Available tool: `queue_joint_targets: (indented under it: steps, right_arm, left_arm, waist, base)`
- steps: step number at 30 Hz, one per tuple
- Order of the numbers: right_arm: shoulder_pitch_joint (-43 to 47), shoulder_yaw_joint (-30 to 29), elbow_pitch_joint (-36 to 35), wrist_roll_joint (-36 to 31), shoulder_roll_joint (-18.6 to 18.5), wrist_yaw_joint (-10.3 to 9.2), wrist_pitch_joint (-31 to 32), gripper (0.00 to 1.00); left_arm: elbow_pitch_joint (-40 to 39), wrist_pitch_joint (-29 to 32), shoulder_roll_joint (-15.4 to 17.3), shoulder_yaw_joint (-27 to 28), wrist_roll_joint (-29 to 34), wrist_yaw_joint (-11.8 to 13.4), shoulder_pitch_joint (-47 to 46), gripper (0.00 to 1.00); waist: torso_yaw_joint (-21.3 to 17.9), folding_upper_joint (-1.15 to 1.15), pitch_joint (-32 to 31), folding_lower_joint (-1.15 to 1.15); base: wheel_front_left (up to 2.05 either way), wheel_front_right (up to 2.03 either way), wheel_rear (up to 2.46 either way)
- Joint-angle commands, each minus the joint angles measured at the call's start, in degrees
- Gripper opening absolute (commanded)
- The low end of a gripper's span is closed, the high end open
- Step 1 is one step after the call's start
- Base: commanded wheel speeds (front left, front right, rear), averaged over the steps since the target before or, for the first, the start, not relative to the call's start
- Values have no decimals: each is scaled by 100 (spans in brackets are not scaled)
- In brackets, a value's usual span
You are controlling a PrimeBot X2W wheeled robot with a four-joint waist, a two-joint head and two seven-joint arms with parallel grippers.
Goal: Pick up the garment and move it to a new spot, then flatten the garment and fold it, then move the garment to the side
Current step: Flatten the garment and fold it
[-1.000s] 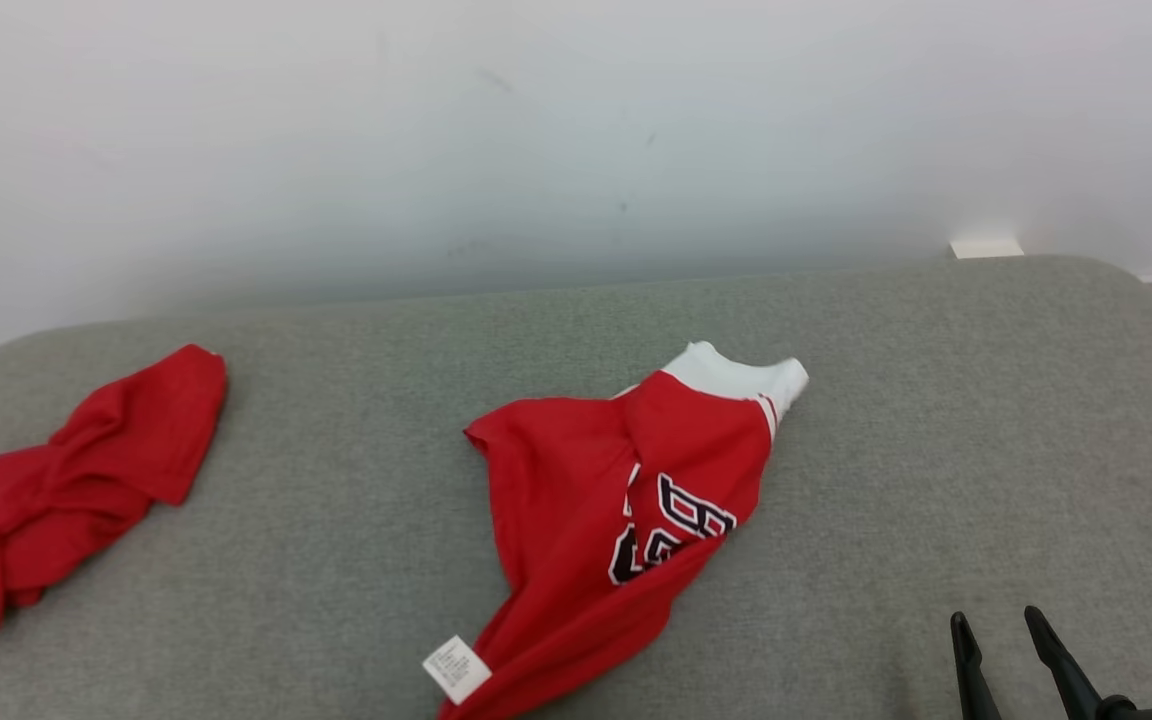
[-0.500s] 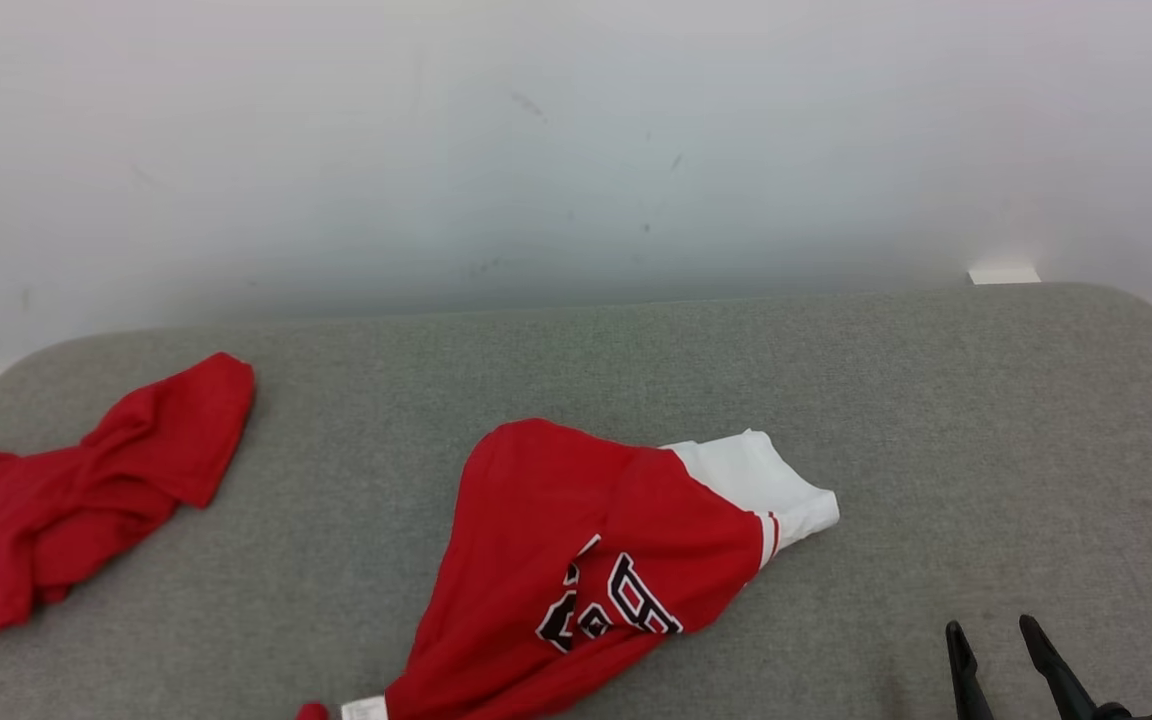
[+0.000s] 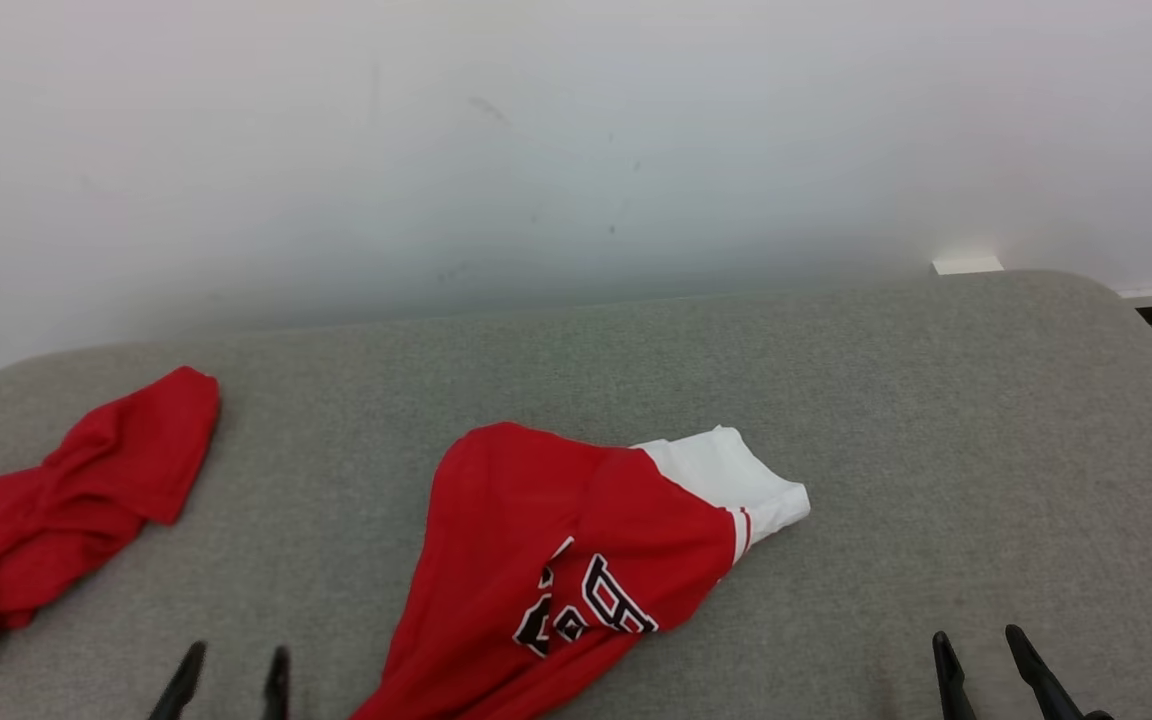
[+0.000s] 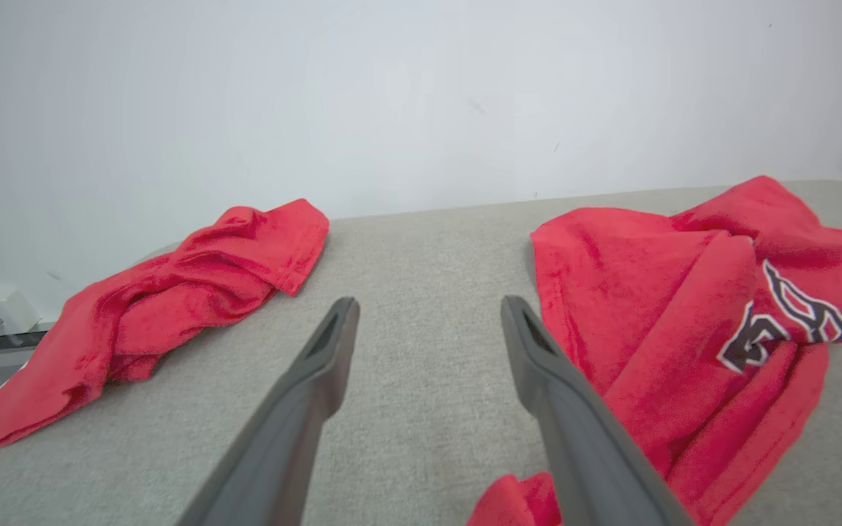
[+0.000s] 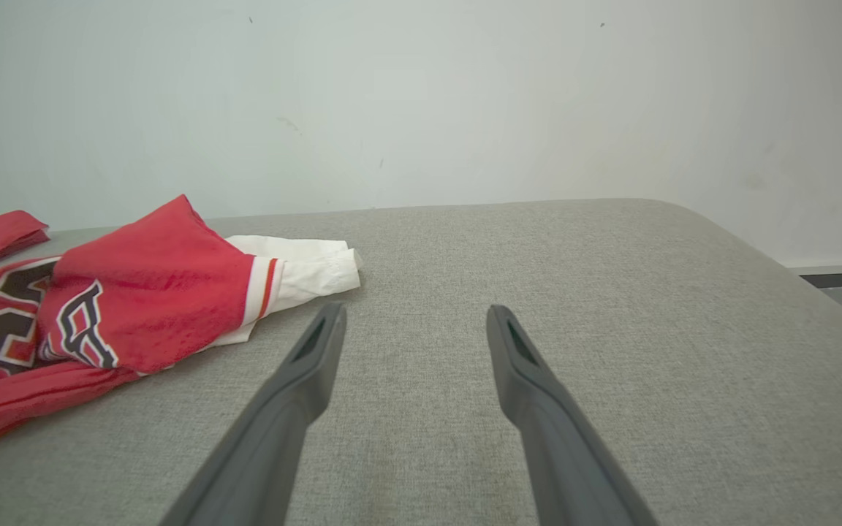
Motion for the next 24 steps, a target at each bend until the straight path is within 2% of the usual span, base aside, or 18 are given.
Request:
queue_joint_targets:
  steps: [1, 6, 12, 17, 24]
  right_arm:
    - [-62, -3, 12, 40, -9, -17, 5, 100]
    - [-152, 67, 19, 52, -22, -17, 5, 100]
    - [-313, 146, -3, 44, -2, -17, 5, 100]
    - [-519, 199, -8, 38, 31, -17, 5, 100]
    - [-792, 315, -9, 25, 87, -17, 5, 100]
  left_arm:
    - [-41, -3, 0, -43, 78, -30, -94, 100]
    - [20, 122, -61, -662, 250, -449, -849, 100]
    - [658, 468, -288, -1629, 523, -845, -2135, 100]
    - [1492, 700, -424, -2412, 441, -966, -3248, 100]
    - [2636, 1103, -322, -3491, -38, -980, -4562, 100]
  waist:
    - [-54, 0, 15, 0]
    - [-306, 0, 112, 0]
    - [-655, 0, 430, 0]
    - [-971, 0, 781, 0]
    - [-1407, 0, 1193, 0]
  base:
    - [0, 0, 0]
    - [0, 0, 0]
    - [0, 0, 0]
    - [0, 0, 0]
    - [0, 0, 0]
